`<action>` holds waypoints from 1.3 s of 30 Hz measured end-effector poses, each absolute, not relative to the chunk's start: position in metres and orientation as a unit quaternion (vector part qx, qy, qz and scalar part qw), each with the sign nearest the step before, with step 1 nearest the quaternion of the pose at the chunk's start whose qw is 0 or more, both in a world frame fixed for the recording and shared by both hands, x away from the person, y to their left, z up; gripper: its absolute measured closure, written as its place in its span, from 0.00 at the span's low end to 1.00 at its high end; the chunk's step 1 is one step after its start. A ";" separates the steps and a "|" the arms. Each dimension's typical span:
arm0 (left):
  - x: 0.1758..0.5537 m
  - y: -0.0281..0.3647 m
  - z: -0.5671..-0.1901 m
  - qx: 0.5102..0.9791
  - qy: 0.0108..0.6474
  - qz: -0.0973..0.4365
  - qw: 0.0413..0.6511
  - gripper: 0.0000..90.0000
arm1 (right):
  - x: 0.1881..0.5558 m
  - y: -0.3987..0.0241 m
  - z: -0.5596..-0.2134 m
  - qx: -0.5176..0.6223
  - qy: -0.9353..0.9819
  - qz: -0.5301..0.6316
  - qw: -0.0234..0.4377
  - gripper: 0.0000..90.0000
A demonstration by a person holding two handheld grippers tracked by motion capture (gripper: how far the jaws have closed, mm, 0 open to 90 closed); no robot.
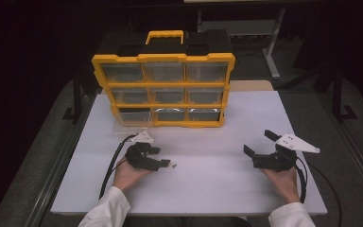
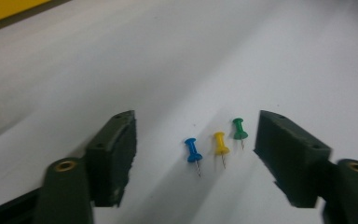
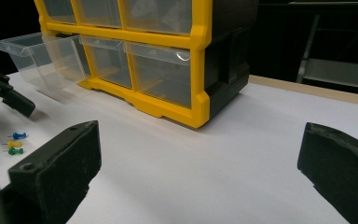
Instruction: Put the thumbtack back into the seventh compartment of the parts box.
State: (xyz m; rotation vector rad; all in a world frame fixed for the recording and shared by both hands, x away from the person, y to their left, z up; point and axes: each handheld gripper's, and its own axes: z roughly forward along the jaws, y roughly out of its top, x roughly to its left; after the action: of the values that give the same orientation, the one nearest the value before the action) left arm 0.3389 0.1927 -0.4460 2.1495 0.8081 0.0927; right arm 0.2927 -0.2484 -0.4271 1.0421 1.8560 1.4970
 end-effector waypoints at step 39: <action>0.331 0.184 -0.453 0.877 0.298 0.097 0.364 0.93 | 0.290 -0.249 -0.425 0.382 0.681 0.560 0.277 0.00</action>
State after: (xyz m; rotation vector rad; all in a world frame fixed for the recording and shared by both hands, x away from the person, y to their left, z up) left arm 0.3314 0.1843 -0.4526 2.2575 0.7660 0.2489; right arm 0.2902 -0.2490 -0.4255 1.0256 1.8296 1.5039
